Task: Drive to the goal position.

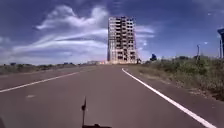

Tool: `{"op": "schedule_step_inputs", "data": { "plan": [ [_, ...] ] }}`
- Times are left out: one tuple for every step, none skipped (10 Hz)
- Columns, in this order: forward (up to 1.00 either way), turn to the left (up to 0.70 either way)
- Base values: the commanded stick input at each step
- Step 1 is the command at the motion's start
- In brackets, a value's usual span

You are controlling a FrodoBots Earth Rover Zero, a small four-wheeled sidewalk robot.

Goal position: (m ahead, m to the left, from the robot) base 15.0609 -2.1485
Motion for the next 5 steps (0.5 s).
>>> {"op": "schedule_step_inputs", "data": {
  "plan": [
    [1.0, 0.0],
    [1.0, 0.0],
    [1.0, 0.0],
    [1.0, 0.0],
    [1.0, 0.0]
  ]
}}
